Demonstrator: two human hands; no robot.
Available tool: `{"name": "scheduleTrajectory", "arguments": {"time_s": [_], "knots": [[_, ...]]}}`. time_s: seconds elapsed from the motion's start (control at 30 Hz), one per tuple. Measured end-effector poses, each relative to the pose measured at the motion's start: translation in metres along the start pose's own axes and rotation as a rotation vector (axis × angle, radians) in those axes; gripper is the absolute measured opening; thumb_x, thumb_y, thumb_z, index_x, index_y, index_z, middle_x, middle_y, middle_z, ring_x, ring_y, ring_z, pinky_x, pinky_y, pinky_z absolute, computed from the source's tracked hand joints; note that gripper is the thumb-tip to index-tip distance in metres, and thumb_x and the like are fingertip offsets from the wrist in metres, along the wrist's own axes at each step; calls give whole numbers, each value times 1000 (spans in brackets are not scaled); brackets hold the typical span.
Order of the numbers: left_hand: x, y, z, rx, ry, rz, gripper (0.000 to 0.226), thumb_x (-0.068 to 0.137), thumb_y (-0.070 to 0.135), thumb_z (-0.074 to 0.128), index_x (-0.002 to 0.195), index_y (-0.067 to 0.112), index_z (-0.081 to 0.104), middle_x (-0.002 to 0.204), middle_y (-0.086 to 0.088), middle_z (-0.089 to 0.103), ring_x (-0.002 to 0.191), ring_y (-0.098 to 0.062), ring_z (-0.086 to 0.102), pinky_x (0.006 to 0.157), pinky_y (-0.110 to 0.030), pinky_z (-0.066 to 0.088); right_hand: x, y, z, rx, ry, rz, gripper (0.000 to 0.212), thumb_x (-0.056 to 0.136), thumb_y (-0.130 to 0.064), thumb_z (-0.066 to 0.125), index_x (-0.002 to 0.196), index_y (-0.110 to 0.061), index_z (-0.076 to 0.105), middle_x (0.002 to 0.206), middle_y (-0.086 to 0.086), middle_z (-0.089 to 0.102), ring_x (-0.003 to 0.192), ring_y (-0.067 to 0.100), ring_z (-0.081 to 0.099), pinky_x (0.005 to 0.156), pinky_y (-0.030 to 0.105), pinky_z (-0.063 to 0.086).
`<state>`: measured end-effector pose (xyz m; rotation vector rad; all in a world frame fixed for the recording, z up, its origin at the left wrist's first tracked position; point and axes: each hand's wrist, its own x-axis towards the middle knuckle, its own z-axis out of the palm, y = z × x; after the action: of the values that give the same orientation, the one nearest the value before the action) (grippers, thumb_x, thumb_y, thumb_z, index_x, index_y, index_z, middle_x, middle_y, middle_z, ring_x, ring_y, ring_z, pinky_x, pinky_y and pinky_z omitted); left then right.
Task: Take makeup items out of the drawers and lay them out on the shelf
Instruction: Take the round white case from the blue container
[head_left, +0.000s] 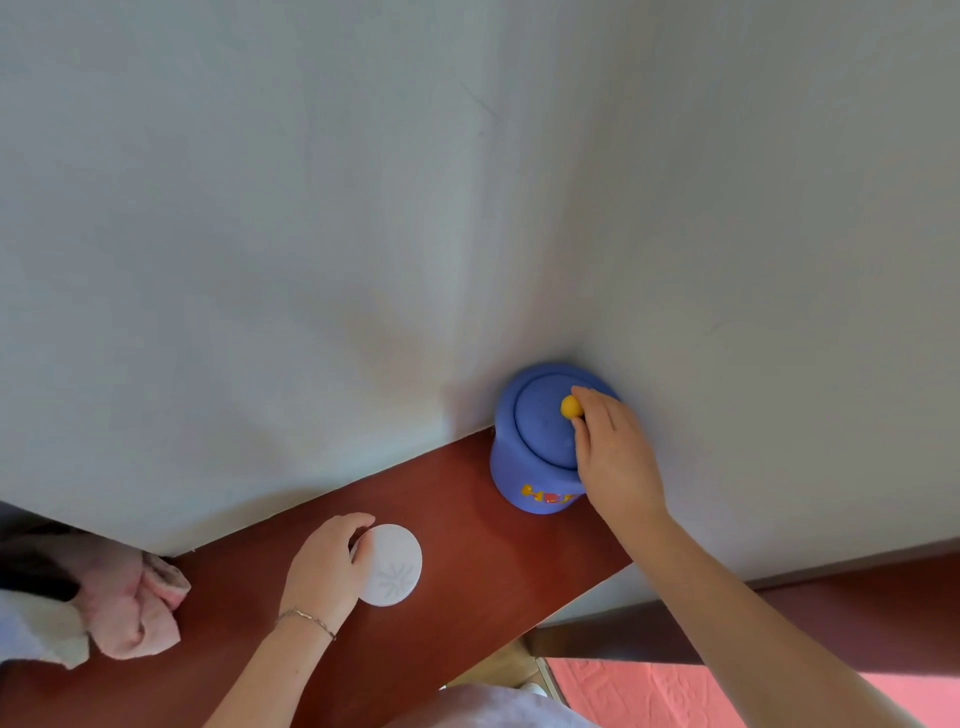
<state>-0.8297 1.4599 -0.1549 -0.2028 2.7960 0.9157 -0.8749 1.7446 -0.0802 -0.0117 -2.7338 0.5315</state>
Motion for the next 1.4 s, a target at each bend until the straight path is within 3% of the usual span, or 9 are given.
{"name": "scheduleTrajectory", "arguments": {"time_s": [0.1,0.2,0.4,0.53,0.73,1.0,1.13,1.3,1.4], "knots": [[2,2,-2,-1,5,27,32,90,15,50,120,17,61,119,3,63,112,-16,57,96,-28,44,-5,2,-2,5,-63,-5,43,93,-22,43,131,-3,51,127,17,58,117,32,55,95,37,46],[3,2,-2,-2,10,62,31,90,17,50,118,18,62,113,4,64,107,-15,58,93,-26,45,-13,0,-5,54,-61,31,50,95,-29,43,139,-7,42,141,10,48,132,21,39,106,21,26],[2,1,-8,87,43,152,30,92,24,47,118,21,61,111,8,63,108,-12,56,94,-24,44,-36,-34,-9,91,73,-154,42,92,-24,42,130,-8,48,130,10,57,126,17,42,102,31,38],[-3,0,-18,245,80,251,46,83,38,31,105,22,68,103,8,69,93,-15,66,80,-27,53,-55,-66,6,119,-111,-334,43,91,-24,47,131,-10,52,133,4,57,129,17,47,108,34,38],[-20,-24,-46,346,134,240,43,78,39,37,100,21,69,96,5,72,88,-15,70,72,-29,58,-63,-103,34,46,-309,-465,47,86,-33,47,128,-14,56,130,1,59,125,16,51,107,32,35],[-83,-71,-75,318,281,17,42,78,42,40,107,24,66,106,10,68,96,-10,67,80,-29,55,-71,-167,52,52,-508,-723,53,85,-42,43,132,-19,52,133,-5,57,125,12,51,103,31,38],[-124,-81,-81,315,380,-156,44,77,42,40,108,24,65,105,10,67,96,-10,66,82,-29,54,-83,-191,50,57,-573,-886,54,83,-44,43,130,-21,53,132,-8,57,124,9,51,103,23,31],[-184,-86,-82,328,482,-343,45,76,42,41,108,24,66,106,10,68,98,-10,66,83,-29,54,-103,-206,48,81,-673,-1025,55,83,-45,42,130,-19,54,131,-6,59,123,10,53,102,29,35],[-218,-86,-78,337,526,-450,44,77,43,40,107,25,67,105,11,68,97,-9,67,83,-29,54,-115,-211,47,173,-752,-1056,56,86,-42,42,136,-18,47,139,-5,50,129,7,38,106,31,29]]}}
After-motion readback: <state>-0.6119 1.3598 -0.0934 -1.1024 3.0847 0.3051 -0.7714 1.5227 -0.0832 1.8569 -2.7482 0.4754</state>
